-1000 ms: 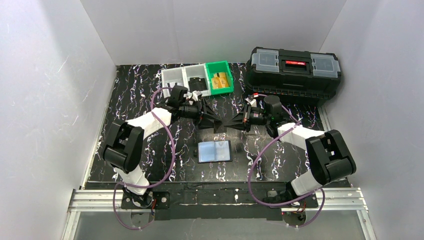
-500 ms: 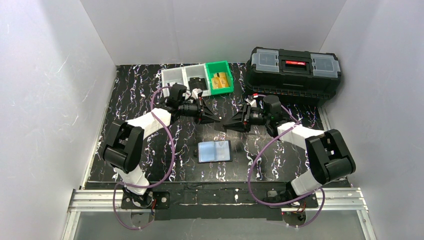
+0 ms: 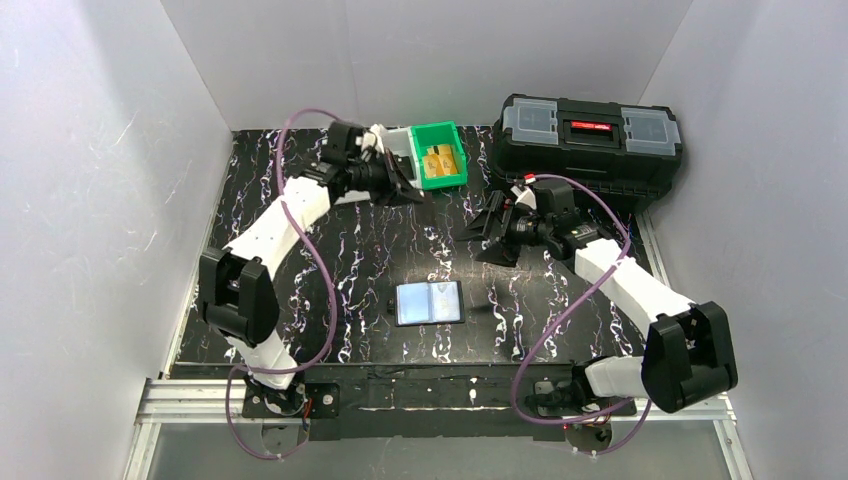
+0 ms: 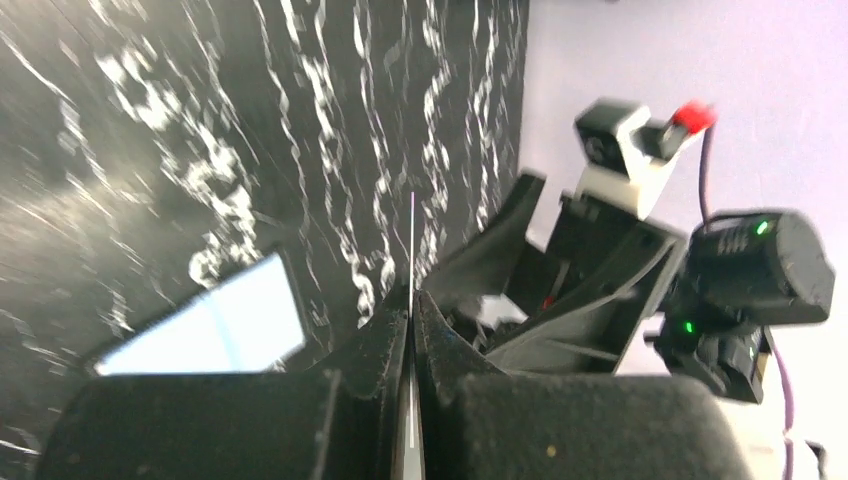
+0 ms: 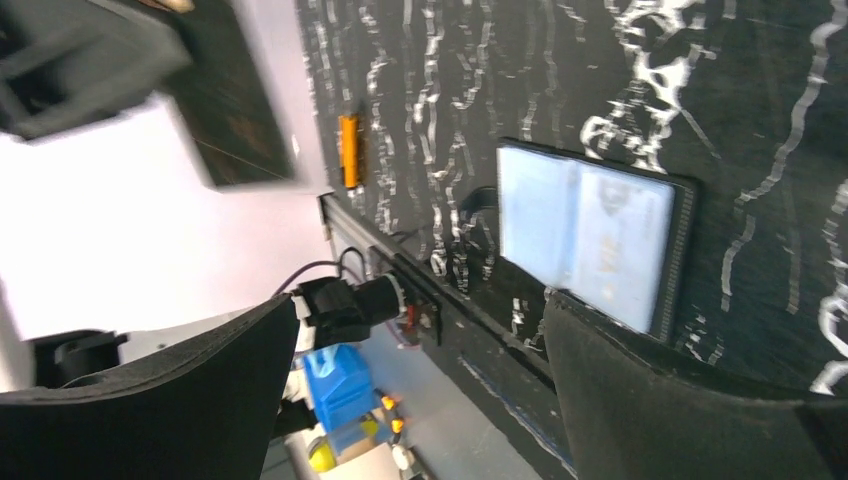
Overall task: Take the credit cards out of the card holder
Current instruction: Place the credit card in the storage box.
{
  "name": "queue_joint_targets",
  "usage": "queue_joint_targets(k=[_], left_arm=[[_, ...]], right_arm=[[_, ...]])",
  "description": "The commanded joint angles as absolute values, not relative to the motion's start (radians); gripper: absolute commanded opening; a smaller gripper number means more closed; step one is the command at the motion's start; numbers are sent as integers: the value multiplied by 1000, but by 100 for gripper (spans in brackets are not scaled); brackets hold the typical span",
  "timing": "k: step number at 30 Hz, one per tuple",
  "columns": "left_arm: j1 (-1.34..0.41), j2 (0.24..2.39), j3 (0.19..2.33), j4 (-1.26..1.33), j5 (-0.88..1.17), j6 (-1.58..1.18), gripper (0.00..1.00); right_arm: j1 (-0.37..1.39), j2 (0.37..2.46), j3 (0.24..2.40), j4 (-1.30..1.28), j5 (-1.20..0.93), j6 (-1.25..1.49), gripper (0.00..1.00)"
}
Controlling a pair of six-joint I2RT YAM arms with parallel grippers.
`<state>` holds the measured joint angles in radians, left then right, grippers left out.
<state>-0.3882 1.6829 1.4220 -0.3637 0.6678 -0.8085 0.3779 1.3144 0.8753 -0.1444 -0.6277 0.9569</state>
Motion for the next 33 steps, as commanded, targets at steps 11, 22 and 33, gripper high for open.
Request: queue_joint_targets(k=[11,22,33], left_arm=[[-238,2015,1939,-510,412,-542,0],[-216,2328,2273,-467,368,-503,0],[-209,2442,2329,-396,295,-534,1]], right_arm=[[379,1145,920,-515,-423,772,98],[379,969,864,-603,-373,780,98],[379,863,821,-647,-338,794,98]])
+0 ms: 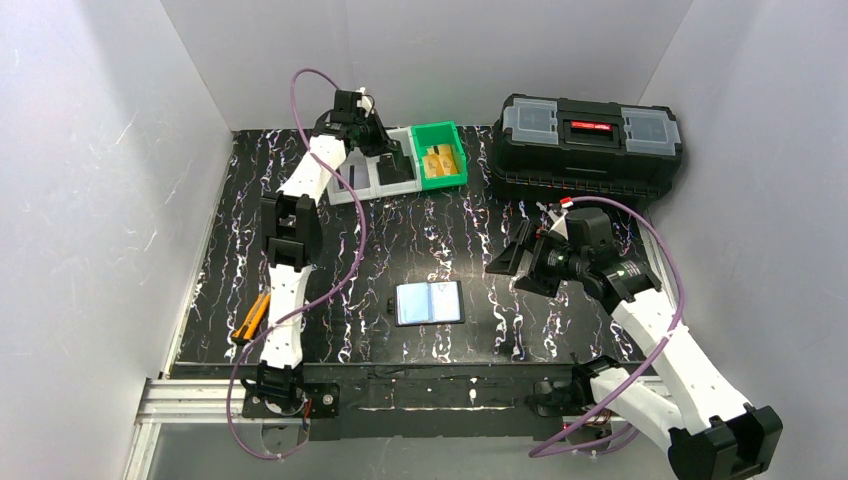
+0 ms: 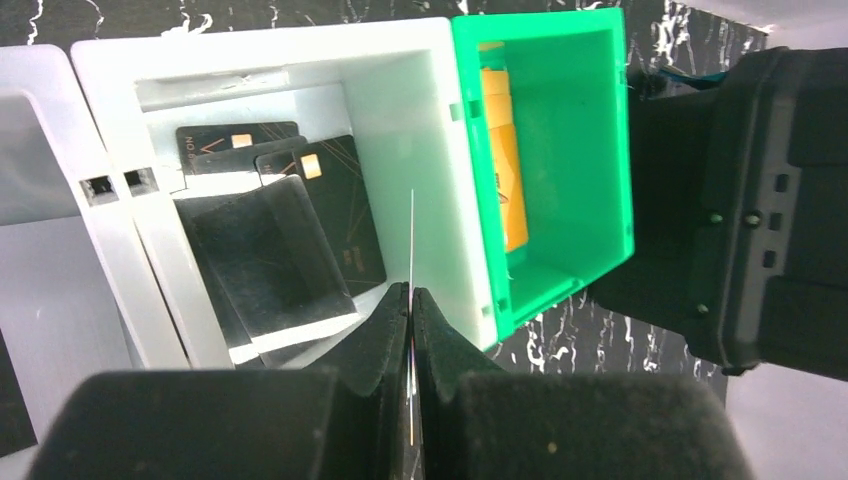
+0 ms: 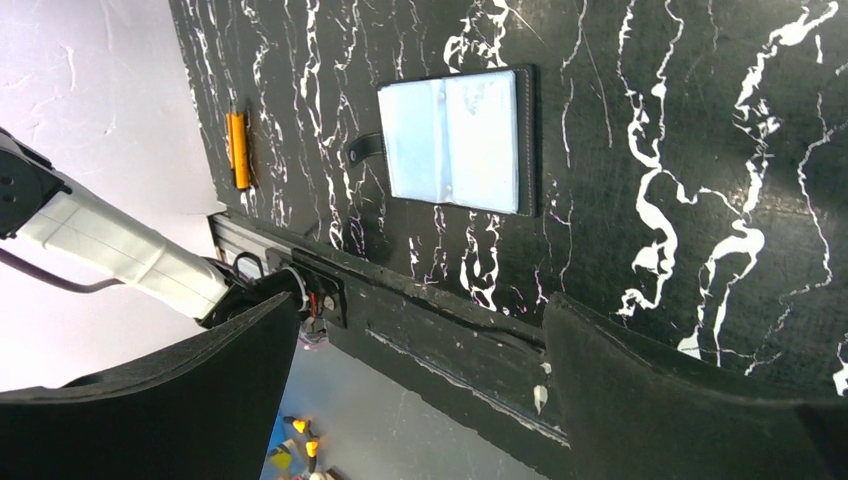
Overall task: Take the credit cards out of the card holder
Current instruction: Place the credit card in the storage box, then close the card holder at the center of the board.
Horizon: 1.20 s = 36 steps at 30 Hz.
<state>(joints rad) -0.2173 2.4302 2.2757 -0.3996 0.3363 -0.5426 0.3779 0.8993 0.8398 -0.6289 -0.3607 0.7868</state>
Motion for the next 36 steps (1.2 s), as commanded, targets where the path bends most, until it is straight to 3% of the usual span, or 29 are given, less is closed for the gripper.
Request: queue_joint_targets(k=[1,6,14,22,30,36], left_arm=[[-208,2446,2333,-393,297,-535,3],[-209,2455,2348,-387,302,-541,8],[-203,2428,2374,-399,297,-543,57],[-198,2351,2366,-393,305,-538,96],[-198,2235,2295,-426,301,-518,98],[-203,2061,2088,-441,317,-534,98]], right_arm=[[379,858,816,-648,-338,796,98],[379,853,808,-654,-339,797,99],[379,858,817,-662,-344,794,98],[379,865,826,-670,-346,782,98],[379,893,840,-655,-310,762,98],[378,947,855,-616,-307,748,98]])
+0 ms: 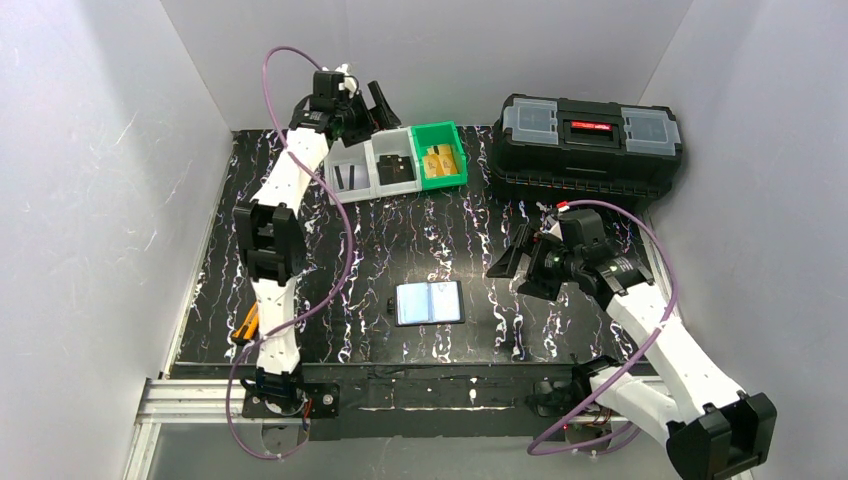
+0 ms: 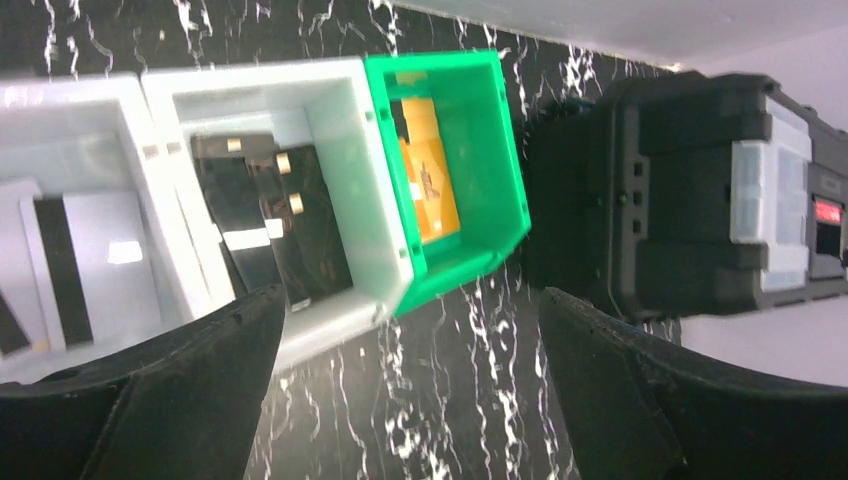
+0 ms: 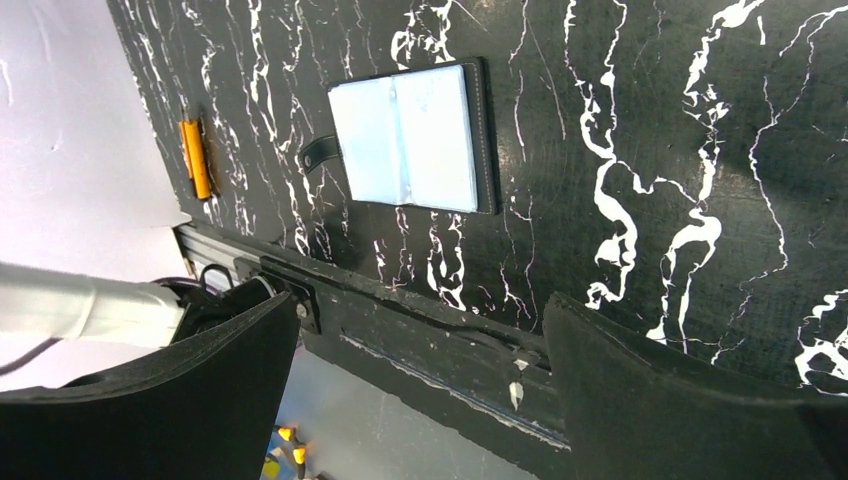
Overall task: Take the credit cards out of the card holder
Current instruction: Close the card holder at the center of the board.
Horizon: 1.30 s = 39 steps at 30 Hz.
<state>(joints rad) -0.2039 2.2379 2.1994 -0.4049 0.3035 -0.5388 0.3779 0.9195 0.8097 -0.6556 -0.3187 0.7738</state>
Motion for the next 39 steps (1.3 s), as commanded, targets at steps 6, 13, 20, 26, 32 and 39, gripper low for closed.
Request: queue_joint_targets(k=[6,13,20,26,32,39], left_arm=[[-238,1837,1778,-465,310,-515,98],[-319,1614,1485,-525,279,-515,100],[-437,1487,1266,-601,222,-516,100],[-482,1407,1132,-661,151,-518,100],[-491,1357,1000,-666,160,-553,100],[-492,1348,911,-602,227,-589,87]], right_arm=[[377,1010,850,-559,-318,746,100],[377,1091,856,-527,-336,742,100],[380,1149,834,-486,-362,747,100],[384,1177,810,-464,-366,746,100],[405,1201,797,-441,-368,754,100],[430,1244,799,-414,-371,767,100]])
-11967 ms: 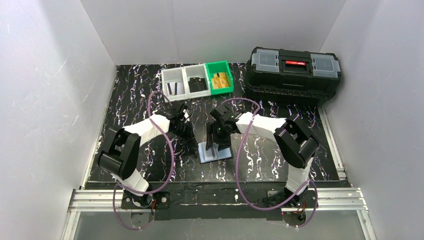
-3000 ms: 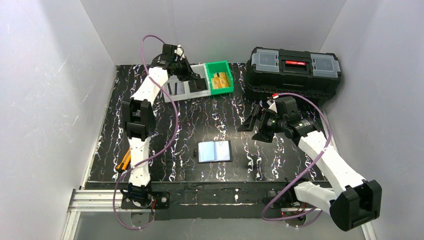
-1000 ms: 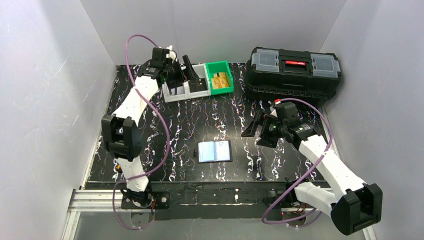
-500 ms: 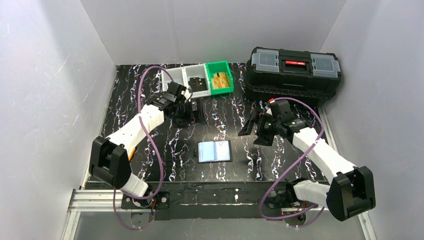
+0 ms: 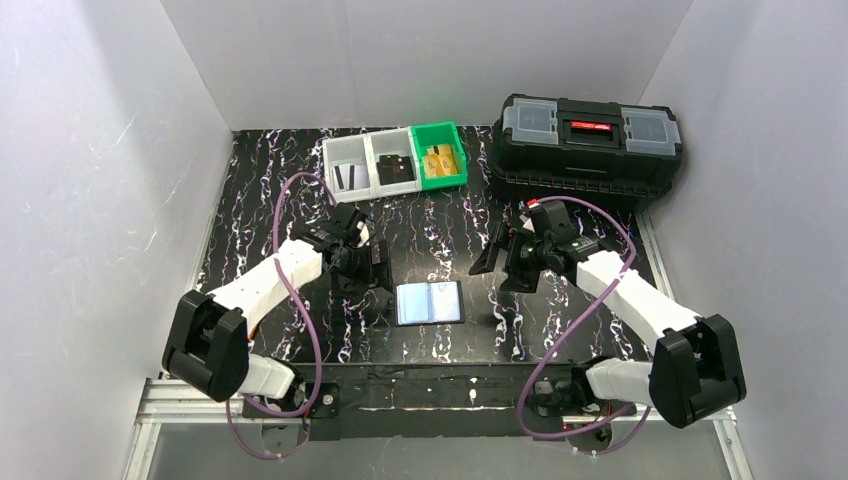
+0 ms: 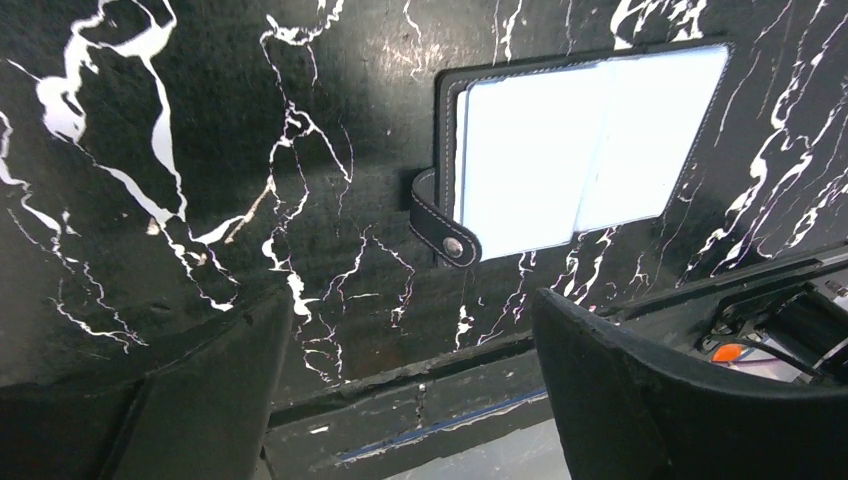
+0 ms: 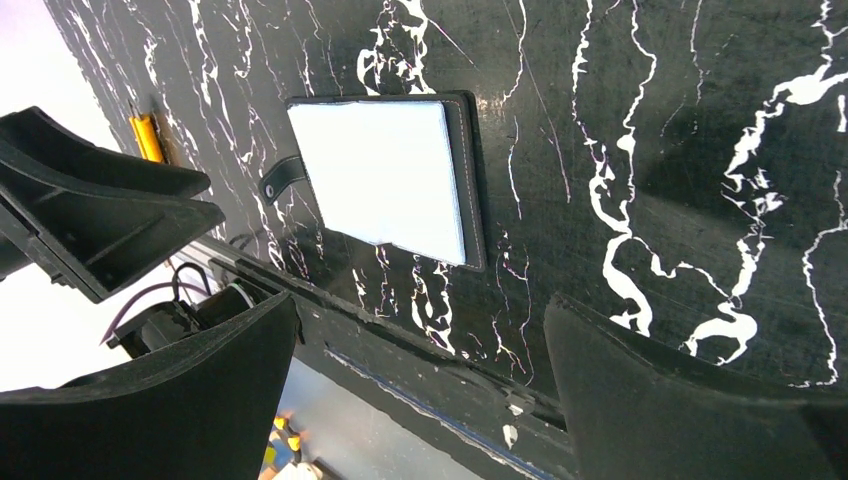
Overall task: Take the credit cards out of the card holder
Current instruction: Close the card holder at the center of the board.
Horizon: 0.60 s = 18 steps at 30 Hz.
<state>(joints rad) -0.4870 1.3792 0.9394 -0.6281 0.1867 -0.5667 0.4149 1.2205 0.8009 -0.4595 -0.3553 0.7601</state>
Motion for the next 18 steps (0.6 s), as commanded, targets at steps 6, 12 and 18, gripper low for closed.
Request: queue_joint_targets(k=[6,12,18], left_arm=[[-500,1384,889,-555,287,-581,73],[-520,1453,897,-522,313,-574,64],[-544,1515,915,-506,316,-567,58]], right_arm=[[453,1275,796,-395,-368,773,100],[463,1296,782,-373,-365,781,100],[483,1334,764,-338,-373,793,100]])
